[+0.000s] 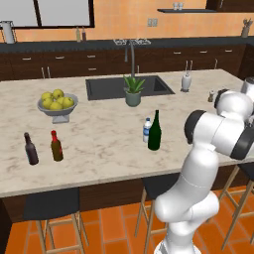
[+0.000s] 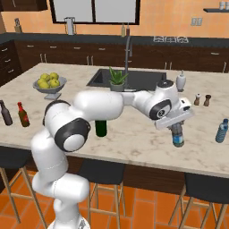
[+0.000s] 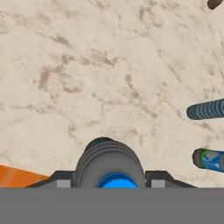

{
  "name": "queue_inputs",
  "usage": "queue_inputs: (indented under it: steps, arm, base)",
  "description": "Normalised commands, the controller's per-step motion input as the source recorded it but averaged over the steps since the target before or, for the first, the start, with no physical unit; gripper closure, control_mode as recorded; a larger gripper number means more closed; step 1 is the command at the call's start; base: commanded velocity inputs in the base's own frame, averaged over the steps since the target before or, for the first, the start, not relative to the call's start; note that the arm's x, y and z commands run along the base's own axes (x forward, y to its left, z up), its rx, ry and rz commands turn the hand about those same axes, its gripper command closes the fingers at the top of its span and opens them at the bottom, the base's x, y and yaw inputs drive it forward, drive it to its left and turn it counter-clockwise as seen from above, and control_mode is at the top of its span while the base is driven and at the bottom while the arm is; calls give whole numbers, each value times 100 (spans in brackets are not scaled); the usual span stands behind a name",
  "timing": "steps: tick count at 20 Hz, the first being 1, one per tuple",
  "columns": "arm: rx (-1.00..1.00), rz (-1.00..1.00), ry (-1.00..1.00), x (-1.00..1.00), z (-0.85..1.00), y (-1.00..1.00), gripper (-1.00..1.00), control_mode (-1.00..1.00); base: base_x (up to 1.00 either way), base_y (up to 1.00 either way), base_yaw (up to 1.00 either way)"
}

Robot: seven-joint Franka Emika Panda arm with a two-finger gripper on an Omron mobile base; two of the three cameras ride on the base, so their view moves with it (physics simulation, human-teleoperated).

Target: Move the plastic bottles in the middle to the plastics group, and the glass bottles in the middle to the glass group.

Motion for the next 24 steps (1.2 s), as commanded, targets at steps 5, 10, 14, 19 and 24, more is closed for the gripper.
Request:
queue_inputs:
  steps: [5, 10, 14, 19, 24]
  arm:
    - [0, -5, -11, -2, 3, -54, 100, -100]
    - [9, -5, -15, 0, 18, -70, 100, -100]
    - [2, -2, -8, 0, 33, -53, 100, -100]
    - [0, -1, 1, -8, 13, -28, 100, -100]
    - [2, 0, 4, -28, -1, 0, 100, -100]
  base:
    - [0, 0, 0]
    - [0, 0, 0]
    - [0, 0, 0]
    - [0, 0, 0]
    - [0, 0, 0]
